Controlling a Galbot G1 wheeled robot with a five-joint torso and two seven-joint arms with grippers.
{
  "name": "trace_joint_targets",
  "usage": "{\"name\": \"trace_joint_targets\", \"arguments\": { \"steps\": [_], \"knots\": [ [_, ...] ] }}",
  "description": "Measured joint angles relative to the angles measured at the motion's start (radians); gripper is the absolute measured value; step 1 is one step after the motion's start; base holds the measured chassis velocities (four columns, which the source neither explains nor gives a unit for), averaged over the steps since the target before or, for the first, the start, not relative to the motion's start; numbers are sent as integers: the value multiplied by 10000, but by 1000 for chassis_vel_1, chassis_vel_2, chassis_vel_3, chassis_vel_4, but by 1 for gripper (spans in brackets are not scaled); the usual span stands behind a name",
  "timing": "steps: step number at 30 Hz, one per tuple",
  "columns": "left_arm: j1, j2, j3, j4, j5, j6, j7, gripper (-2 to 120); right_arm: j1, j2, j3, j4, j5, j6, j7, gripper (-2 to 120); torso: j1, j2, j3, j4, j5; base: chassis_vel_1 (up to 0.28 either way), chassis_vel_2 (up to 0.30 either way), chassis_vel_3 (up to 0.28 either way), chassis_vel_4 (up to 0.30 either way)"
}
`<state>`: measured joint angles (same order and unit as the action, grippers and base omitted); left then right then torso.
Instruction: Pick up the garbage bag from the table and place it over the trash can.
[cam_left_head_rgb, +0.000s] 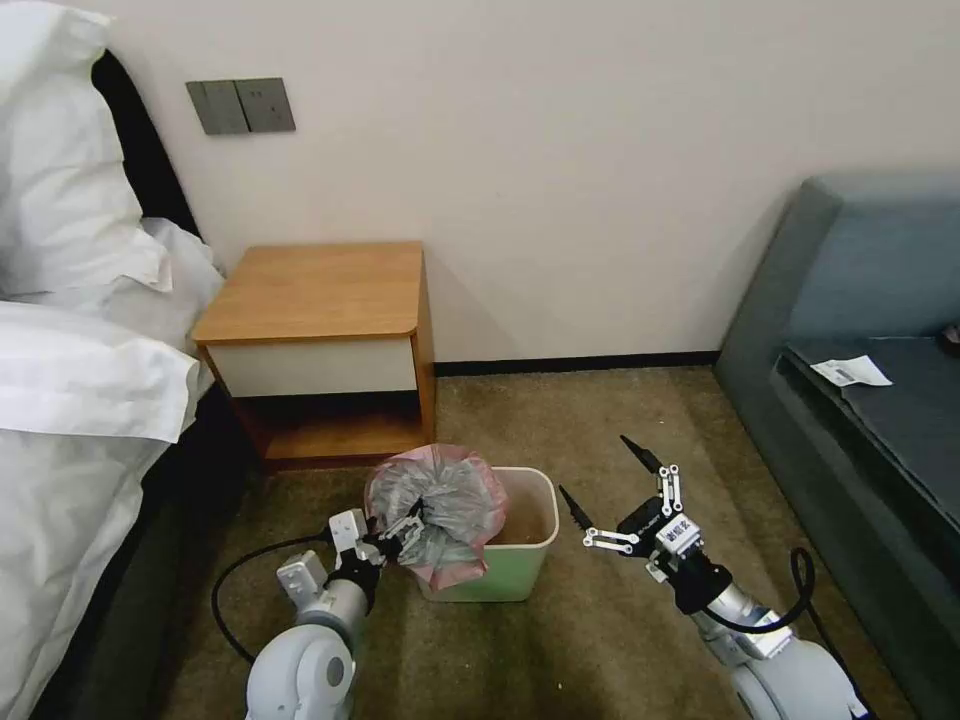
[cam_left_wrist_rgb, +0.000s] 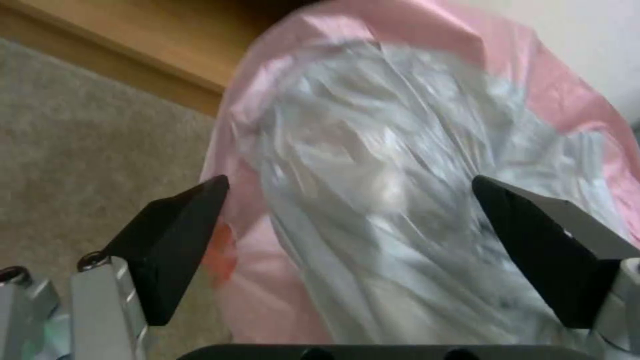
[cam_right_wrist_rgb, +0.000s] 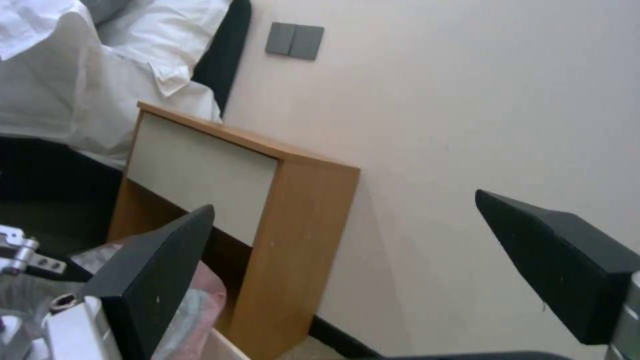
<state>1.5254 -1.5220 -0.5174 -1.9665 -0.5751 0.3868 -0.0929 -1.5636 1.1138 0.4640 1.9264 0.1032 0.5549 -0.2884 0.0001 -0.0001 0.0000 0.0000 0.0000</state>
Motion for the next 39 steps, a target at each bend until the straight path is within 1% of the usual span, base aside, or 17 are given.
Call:
{"name": "trace_joint_targets", "arguments": {
  "steps": [5,7,8,10,16,20,22,23,24,28,29,30,32,33,35,36,39],
  "knots": [
    [-66,-71,-37,128,-21,-112,-141,91,-31,-28,64,-21,5,14,-17,100,0,0,0,0,0,0,0,0,0],
    [-114,-90,-24,249,-21,-73,-145,84,-35,-6,62,-21,0,16,-21,100,0,0,0,0,0,0,0,0,0],
    [-114,-90,-24,249,-21,-73,-145,84,-35,-6,62,-21,0,16,-21,100,0,0,0,0,0,0,0,0,0],
    [-145,-95,2,351,-21,-29,-96,75,-52,4,58,-12,-1,17,-37,100,0,0,0,0,0,0,0,0,0],
    [-188,-98,29,392,-23,41,-9,75,-114,0,84,-16,-1,56,-91,100,0,0,0,0,0,0,0,0,0],
    [-258,-97,33,414,-23,169,3,73,-143,61,98,-47,-5,96,-106,100,0,0,0,0,0,0,0,0,0],
    [-260,-96,39,425,-20,250,5,61,-159,89,95,-78,-15,118,-113,100,0,0,0,0,0,0,0,0,0],
    [-249,-96,41,426,-20,263,5,58,-162,94,94,-84,-16,125,-115,100,0,0,0,0,0,0,0,0,0],
    [-249,-96,41,426,-20,263,5,58,-162,94,94,-84,-16,125,-115,100,0,0,0,0,0,0,0,0,0],
    [-164,-104,38,443,16,281,-29,38,-180,96,95,-88,-19,146,-116,100,0,1,-1,0,1,0,0,0,0],
    [-164,-104,38,443,16,281,-29,38,-180,96,95,-88,-19,146,-116,100,0,1,-1,0,1,0,0,0,0],
    [-153,-105,29,436,35,284,-35,31,-182,87,97,-86,-18,146,-116,100,0,1,-1,0,1,0,0,0,0],
    [-146,-112,25,413,69,291,-55,25,-178,70,105,-75,-11,146,-115,100,0,0,-1,0,1,0,0,0,0],
    [-146,-112,25,413,69,291,-55,25,-178,70,105,-75,-11,146,-115,100,0,0,-1,0,1,0,0,0,0],
    [-129,-138,9,374,139,300,-89,15,-164,44,120,-47,-1,146,-110,100,-1,1,0,0,1,0,0,0,0],
    [-96,-156,8,337,180,302,-104,11,-155,37,120,-44,2,145,-106,100,0,1,0,0,1,0,0,0,0],
    [-18,-176,11,258,259,293,-110,10,-139,33,119,-42,4,140,-104,100,-1,0,0,0,-1,0,0,0,0]
  ]
}}
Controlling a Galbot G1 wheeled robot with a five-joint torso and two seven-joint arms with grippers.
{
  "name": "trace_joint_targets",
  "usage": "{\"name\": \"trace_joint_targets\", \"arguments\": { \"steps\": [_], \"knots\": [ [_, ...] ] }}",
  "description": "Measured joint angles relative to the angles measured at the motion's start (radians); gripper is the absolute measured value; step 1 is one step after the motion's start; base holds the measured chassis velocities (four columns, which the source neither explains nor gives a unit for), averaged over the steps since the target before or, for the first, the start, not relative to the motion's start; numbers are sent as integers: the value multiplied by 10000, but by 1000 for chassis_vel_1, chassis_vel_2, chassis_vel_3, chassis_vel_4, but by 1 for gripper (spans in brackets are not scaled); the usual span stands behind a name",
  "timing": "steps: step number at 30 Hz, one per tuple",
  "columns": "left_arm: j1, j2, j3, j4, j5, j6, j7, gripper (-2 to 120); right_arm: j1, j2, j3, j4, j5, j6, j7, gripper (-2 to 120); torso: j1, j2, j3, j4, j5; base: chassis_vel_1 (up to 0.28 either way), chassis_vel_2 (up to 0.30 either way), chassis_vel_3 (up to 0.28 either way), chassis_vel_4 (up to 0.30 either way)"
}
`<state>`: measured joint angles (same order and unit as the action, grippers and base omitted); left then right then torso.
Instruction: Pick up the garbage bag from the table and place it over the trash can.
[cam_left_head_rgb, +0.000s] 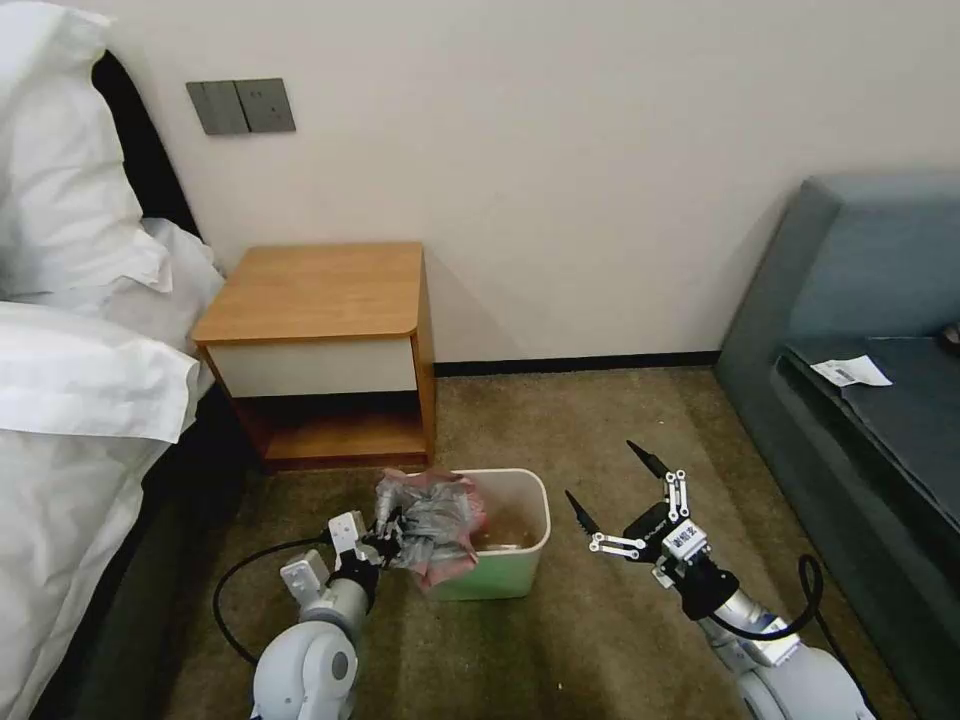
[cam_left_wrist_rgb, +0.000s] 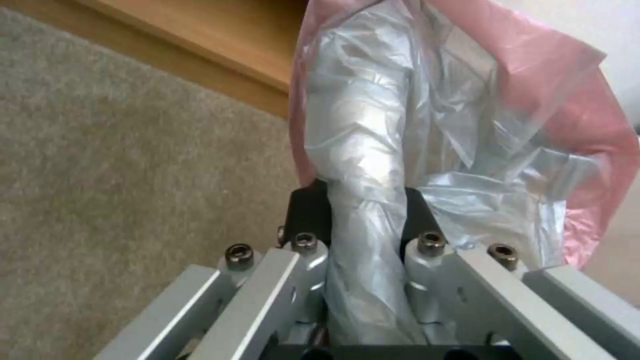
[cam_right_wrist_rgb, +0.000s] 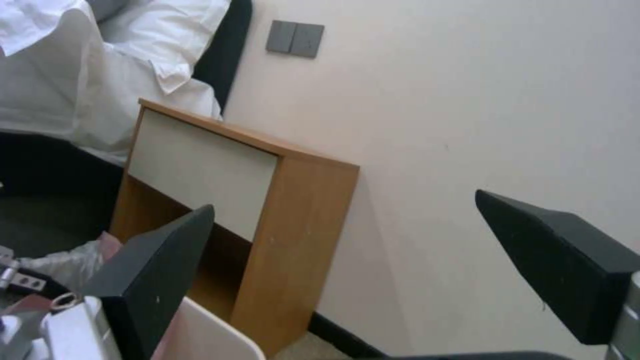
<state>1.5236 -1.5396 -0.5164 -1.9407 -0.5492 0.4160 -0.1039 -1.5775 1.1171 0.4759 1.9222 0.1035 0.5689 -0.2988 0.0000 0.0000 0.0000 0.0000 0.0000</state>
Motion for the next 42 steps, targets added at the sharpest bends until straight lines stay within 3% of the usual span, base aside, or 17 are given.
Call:
{"name": "trace_joint_targets", "arguments": {
  "steps": [10,17,19,21,22,25,26,29,33,42],
  "knots": [
    [675,-347,-158,-674,1138,-980,-163,10,92,76,-162,217,-16,-18,258,100,0,-1,1,0,-1,0,0,0,0],
    [1078,-669,-321,-1535,1813,-2000,-172,10,-86,204,-316,1602,-5,-284,1027,100,0,0,1,1,0,0,0,0,0],
    [1153,-701,-470,-1812,2197,-3108,81,10,-301,105,-558,2985,485,-921,1460,100,0,0,0,1,0,0,0,0,0],
    [1154,-702,-478,-1819,2218,-3178,94,10,-308,99,-574,3035,517,-954,1478,100,0,0,0,1,0,0,0,0,0],
    [1171,-703,-515,-1833,2437,-3947,243,10,-472,-33,-950,3993,1296,-1785,1867,100,0,0,0,0,-1,0,0,0,0],
    [1214,-703,-541,-1831,2797,-4906,462,10,-689,-465,-1830,5068,2875,-3232,2599,100,0,0,0,0,-1,0,0,0,0],
    [1214,-703,-541,-1831,2797,-4906,462,10,-689,-465,-1830,5068,2875,-3232,2599,100,0,0,0,0,-1,0,0,0,0],
    [1222,-699,-430,-1772,3072,-5501,585,10,-307,-1129,-2767,5738,4795,-4709,3451,100,0,0,0,-1,0,0,0,0,0],
    [1187,-697,-372,-1647,3209,-5854,641,10,430,-1610,-3523,5890,5918,-5735,3853,100,0,0,0,1,1,0,0,0,0],
    [1164,-692,-101,-1363,3236,-6300,957,10,1811,-1962,-5344,5045,6656,-6681,3882,100,0,0,1,0,1,0,0,0,0]
  ]
}}
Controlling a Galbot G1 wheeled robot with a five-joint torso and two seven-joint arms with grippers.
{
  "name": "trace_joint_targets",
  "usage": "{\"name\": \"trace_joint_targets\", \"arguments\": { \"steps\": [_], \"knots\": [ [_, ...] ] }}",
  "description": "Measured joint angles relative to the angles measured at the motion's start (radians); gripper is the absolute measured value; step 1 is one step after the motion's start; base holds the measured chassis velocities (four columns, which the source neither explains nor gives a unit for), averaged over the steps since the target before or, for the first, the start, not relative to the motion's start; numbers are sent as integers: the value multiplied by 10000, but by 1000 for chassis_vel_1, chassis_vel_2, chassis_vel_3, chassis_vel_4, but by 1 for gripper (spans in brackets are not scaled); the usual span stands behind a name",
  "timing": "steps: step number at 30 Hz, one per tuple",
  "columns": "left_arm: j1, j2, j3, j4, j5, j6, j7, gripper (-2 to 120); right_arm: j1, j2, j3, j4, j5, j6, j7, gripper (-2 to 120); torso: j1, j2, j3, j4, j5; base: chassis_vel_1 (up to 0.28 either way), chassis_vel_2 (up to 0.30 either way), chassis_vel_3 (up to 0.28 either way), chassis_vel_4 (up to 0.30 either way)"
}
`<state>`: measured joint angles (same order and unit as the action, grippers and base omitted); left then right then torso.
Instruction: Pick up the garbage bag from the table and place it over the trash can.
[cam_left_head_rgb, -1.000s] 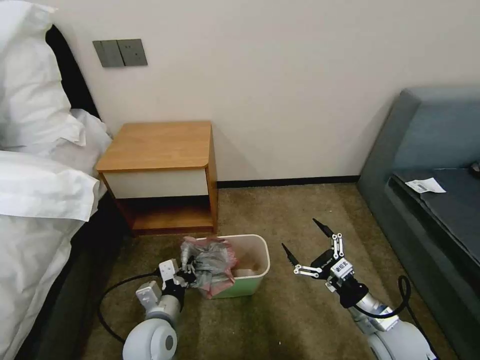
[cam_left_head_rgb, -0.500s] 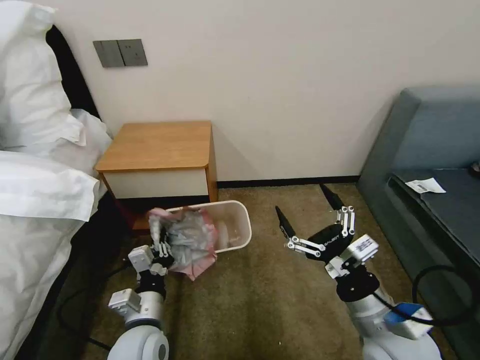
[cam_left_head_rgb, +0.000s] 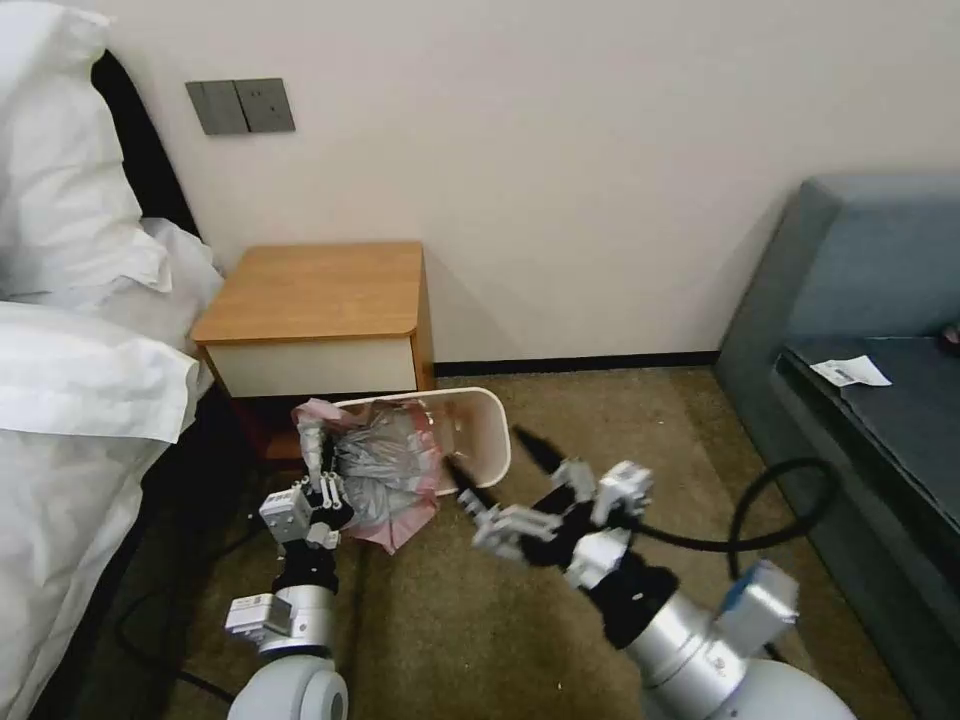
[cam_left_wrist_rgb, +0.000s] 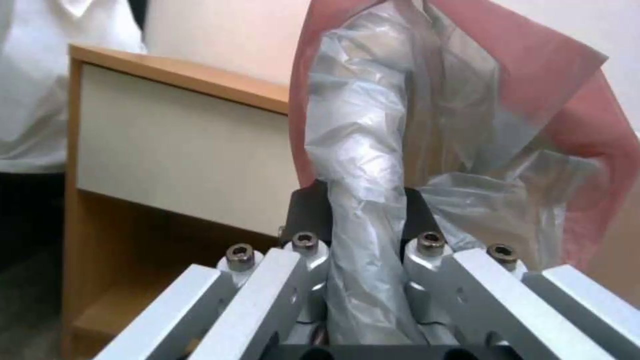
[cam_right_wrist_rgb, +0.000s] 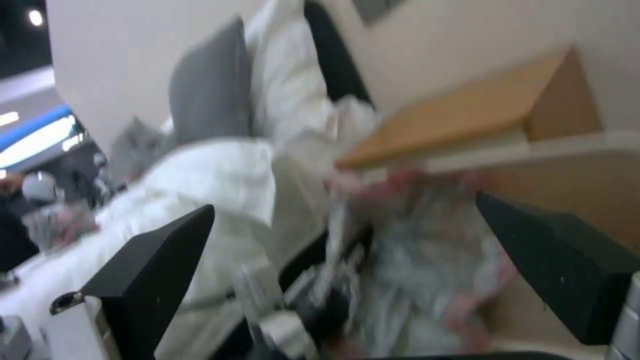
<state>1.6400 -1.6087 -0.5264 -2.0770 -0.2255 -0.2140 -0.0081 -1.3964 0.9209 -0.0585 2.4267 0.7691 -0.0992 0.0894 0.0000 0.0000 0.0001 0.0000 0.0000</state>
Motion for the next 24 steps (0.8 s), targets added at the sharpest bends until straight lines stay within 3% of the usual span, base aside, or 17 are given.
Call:
{"name": "trace_joint_targets", "arguments": {
  "steps": [13,24],
  "knots": [
    [10,5,65,199,65,-637,723,10,2380,947,-755,-2599,1329,-874,1206,100,1,0,0,1,-1,0,0,0,0],
    [26,6,3,183,59,-776,886,10,2783,1523,-1009,-3228,1885,-1183,1572,100,1,0,0,1,-1,0,0,0,0]
  ]
}}
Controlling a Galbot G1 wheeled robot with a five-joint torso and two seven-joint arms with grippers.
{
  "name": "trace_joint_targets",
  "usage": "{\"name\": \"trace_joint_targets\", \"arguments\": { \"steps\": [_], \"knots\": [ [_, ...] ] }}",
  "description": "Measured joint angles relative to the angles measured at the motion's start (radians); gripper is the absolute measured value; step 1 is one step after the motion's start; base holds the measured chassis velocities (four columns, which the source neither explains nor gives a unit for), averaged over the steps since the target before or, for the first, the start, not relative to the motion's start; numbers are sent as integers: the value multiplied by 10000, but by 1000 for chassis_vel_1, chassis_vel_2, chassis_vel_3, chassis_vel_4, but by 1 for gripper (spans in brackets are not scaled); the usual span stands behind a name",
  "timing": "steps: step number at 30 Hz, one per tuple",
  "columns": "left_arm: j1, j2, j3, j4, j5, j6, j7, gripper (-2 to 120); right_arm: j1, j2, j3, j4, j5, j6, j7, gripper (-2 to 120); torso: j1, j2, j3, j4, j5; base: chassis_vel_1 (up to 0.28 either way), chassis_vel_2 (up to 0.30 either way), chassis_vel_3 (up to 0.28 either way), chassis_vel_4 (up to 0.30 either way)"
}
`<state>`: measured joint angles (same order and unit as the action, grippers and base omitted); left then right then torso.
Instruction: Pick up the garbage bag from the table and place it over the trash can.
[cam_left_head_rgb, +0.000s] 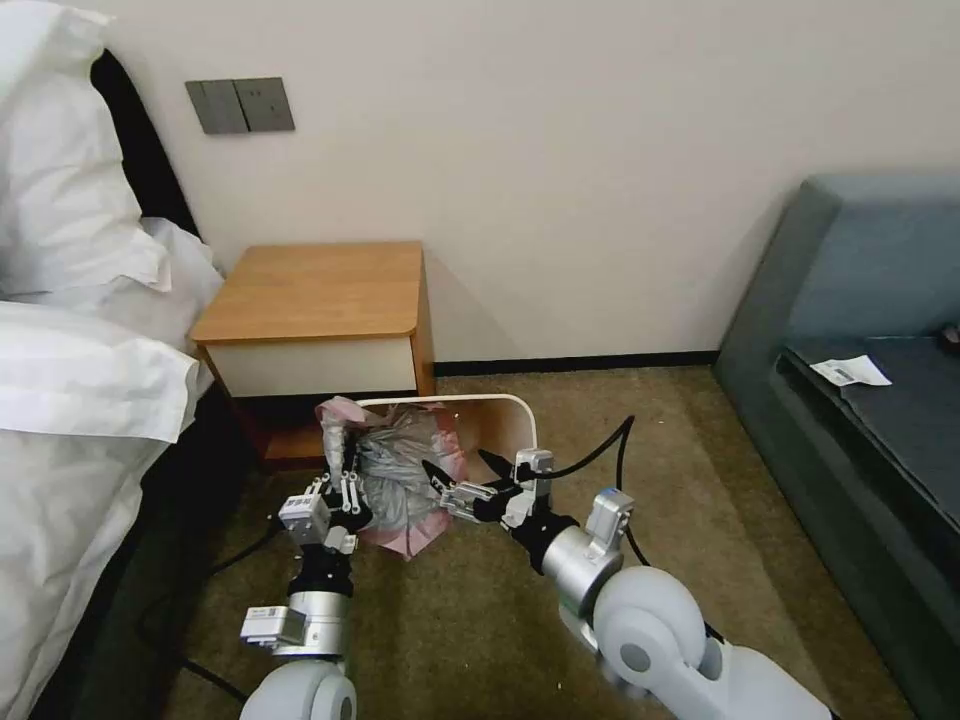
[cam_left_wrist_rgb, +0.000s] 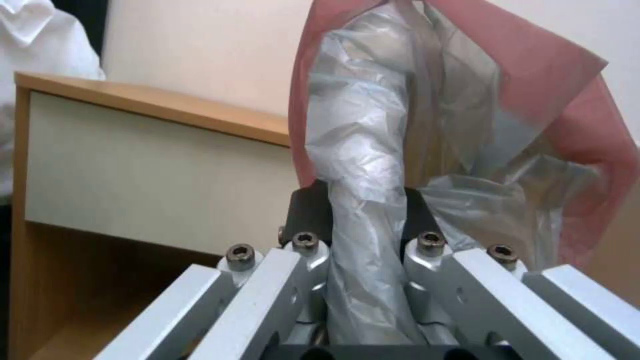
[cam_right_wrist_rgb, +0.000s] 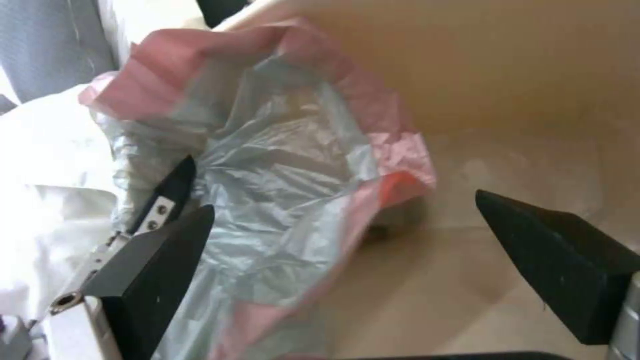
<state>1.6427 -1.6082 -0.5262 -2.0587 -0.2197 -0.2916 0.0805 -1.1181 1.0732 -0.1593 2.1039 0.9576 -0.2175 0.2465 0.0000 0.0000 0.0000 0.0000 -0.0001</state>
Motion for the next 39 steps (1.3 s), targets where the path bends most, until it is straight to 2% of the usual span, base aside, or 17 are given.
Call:
{"name": "trace_joint_targets", "arguments": {
  "steps": [7,15,16,19,22,23,25,28,29,31,34,39],
  "knots": [
    [25,0,-2,0,-6,-11,1,10,-44,233,-74,3,82,-63,46,96,0,0,0,0,0,0,0,0,0],
    [50,0,30,1,-6,-21,-26,10,-248,168,-61,179,-243,-26,-91,66,0,0,0,0,1,0,0,0,0],
    [50,0,30,1,-6,-21,-26,10,-248,168,-61,179,-243,-26,-91,66,0,0,0,0,1,0,0,0,0],
    [48,0,30,12,-6,-21,-42,10,-296,163,-63,179,-463,41,-177,51,0,0,0,0,1,0,0,0,0],
    [46,0,27,16,-6,-21,-45,10,-302,163,-63,175,-509,57,-198,49,0,0,0,0,1,0,0,0,0],
    [36,0,14,36,-13,-21,-50,10,-305,159,-65,151,-656,122,-271,37,0,0,0,0,1,0,0,0,0],
    [22,0,3,53,-22,-21,-54,10,-306,157,-72,134,-713,143,-304,33,-1,0,0,0,1,0,0,0,0],
    [-18,0,-39,84,-36,7,-74,10,-302,166,-98,61,-849,217,-391,18,0,0,0,0,1,0,0,0,0],
    [-18,0,-39,84,-36,7,-74,10,-302,166,-98,61,-849,217,-391,18,0,0,0,0,1,0,0,0,0],
    [-46,0,-69,104,-52,38,-86,10,-299,183,-121,8,-910,254,-416,8,0,0,0,0,1,0,0,0,0],
    [-87,0,-107,151,-62,61,-127,10,-308,208,-144,-13,-997,306,-452,0,-1,0,0,0,1,0,0,0,0],
    [-103,0,-171,228,-64,100,-214,10,-407,237,-153,-64,-1209,453,-547,0,0,0,0,0,1,0,0,0,0]
  ]
}}
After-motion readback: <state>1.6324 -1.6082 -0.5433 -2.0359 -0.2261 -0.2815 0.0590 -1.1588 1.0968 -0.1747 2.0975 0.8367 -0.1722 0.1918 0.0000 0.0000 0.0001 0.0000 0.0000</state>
